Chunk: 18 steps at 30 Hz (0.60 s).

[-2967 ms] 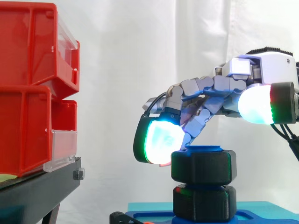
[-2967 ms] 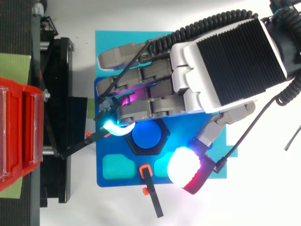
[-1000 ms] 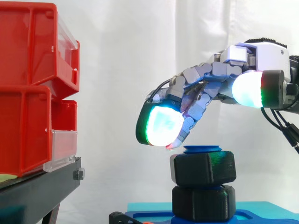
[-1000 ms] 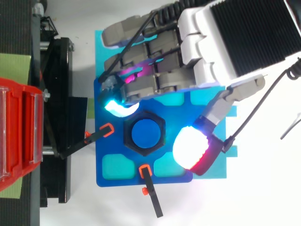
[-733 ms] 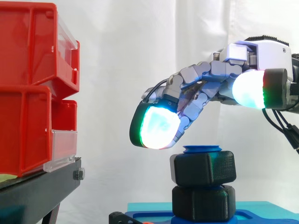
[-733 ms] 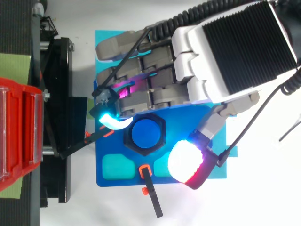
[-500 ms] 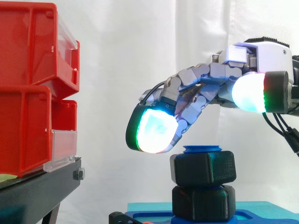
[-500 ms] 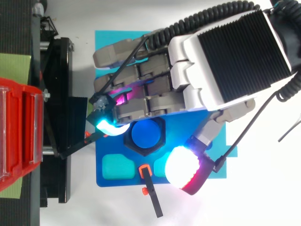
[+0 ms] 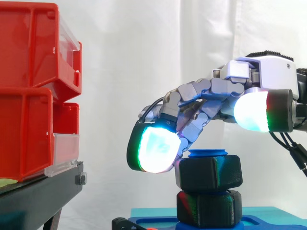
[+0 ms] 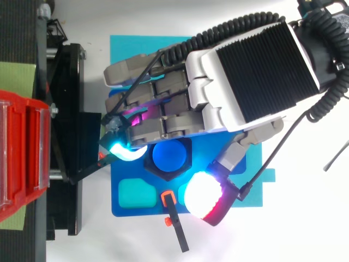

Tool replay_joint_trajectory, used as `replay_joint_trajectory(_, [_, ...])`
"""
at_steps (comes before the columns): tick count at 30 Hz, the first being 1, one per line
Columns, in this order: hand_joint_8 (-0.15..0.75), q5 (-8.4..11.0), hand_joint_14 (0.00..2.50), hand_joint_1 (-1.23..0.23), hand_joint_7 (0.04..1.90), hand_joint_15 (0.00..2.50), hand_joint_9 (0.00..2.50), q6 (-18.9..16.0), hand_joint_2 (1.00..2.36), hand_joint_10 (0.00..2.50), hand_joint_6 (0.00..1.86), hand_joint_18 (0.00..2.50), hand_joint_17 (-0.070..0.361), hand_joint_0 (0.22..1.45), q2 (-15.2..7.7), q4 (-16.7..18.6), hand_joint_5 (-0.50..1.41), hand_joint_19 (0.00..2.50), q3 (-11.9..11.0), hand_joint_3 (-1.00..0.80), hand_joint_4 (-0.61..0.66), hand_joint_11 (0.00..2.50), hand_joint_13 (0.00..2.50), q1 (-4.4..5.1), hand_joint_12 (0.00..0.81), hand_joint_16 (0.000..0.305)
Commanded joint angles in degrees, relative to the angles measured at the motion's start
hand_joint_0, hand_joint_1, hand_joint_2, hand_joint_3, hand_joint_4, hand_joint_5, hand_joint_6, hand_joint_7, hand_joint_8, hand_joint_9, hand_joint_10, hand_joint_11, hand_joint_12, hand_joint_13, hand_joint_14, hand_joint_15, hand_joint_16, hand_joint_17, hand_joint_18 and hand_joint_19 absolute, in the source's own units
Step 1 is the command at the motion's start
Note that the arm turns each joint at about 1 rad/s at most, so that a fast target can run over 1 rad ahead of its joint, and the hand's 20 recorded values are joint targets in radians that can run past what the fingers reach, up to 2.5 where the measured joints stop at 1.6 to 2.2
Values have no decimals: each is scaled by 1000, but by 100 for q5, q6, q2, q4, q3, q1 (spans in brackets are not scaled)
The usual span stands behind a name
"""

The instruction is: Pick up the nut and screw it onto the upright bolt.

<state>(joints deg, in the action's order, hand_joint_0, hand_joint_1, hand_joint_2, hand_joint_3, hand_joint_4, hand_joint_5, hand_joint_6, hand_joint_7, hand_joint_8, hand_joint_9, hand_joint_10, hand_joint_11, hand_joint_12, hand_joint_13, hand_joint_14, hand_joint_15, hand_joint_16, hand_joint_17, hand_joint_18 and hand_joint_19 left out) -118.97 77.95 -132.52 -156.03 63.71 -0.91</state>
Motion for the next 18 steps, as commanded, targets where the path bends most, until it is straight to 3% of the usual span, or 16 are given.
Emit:
replay_joint_trajectory(1, [240, 6, 0, -206, 979, 0, 809, 10, 1000, 0, 504, 162, 64, 521, -2, -32, -57, 0, 1, -500, 265, 0, 513, -6, 278, 28])
replay_joint_trajectory(7, [253, 6, 0, -240, 1270, 0, 908, 10, 1000, 0, 504, 231, 59, 533, -2, -68, -16, 0, 10, -500, 235, 0, 580, -23, 261, 26])
replay_joint_trajectory(18, [256, -38, 0, -272, 1537, 0, 1024, 27, 1000, 0, 500, 356, 51, 545, -2, -32, 34, 0, 10, -500, 176, 0, 680, -111, 238, 22])
